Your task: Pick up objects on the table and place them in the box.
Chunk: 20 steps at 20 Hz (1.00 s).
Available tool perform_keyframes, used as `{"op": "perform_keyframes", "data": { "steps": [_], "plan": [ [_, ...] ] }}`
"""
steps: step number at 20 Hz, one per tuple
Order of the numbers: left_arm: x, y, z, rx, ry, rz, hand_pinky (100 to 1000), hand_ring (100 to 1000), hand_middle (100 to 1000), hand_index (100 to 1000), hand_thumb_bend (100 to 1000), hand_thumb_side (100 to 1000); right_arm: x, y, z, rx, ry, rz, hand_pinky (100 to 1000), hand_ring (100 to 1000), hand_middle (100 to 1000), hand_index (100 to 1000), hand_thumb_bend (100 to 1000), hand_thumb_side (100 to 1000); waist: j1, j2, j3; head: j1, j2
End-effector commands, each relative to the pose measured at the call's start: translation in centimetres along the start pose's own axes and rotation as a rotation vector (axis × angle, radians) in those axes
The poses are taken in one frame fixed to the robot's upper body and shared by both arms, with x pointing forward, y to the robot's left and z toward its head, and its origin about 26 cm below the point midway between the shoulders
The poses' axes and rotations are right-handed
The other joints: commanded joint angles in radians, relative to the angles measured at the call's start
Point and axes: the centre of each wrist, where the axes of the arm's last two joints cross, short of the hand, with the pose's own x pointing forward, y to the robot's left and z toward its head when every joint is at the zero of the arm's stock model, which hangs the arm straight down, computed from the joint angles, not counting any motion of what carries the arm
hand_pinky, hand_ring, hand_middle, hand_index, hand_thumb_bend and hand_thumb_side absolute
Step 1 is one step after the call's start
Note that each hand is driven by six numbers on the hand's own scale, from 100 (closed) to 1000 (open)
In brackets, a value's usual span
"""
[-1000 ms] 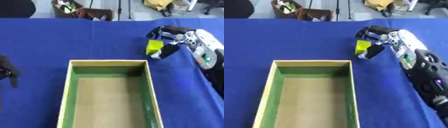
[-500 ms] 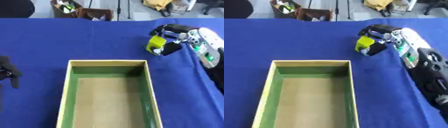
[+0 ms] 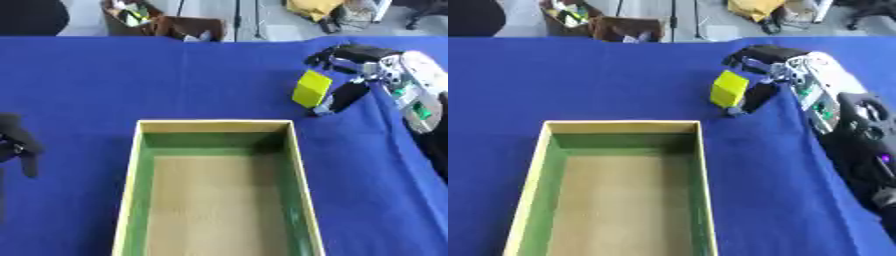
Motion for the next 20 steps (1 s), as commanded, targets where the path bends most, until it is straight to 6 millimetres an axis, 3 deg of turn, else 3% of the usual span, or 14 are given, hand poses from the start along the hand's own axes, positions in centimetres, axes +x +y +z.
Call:
{"op": "perform_keyframes", "data": {
  "steps": [1, 8, 12, 20],
  "plan": [
    [0.5, -0.1, -0.3, -0.011, -0.025, -0.004, 209, 428, 445, 648, 100, 723, -0.9, -1.5, 0.8, -0.036, 0.061, 0.029, 780, 835, 826, 933, 663, 450, -0.001, -0.021, -0.001, -0.003, -0.014],
    [0.5, -0.2, -0.4, -0.020, -0.028, -0.012, 208, 428, 445, 648, 100, 719, -0.7, -1.3, 0.6, -0.058, 0.135, 0.019, 767, 815, 679, 839, 747, 499, -0.002, -0.017, 0.003, -0.007, -0.018],
    [0.5, -0.2, -0.4, -0.021, -0.029, -0.015, 208, 428, 445, 648, 100, 716, -0.4, -1.3, 0.5, -0.064, 0.161, -0.008, 740, 796, 610, 804, 733, 543, -0.002, -0.015, 0.005, -0.007, -0.017],
    [0.5, -0.2, -0.4, -0.025, -0.027, -0.016, 208, 428, 445, 647, 100, 711, 0.3, -1.6, 0.6, -0.065, 0.181, -0.054, 725, 784, 570, 782, 711, 547, -0.005, -0.017, 0.004, -0.004, -0.015]
  ]
}}
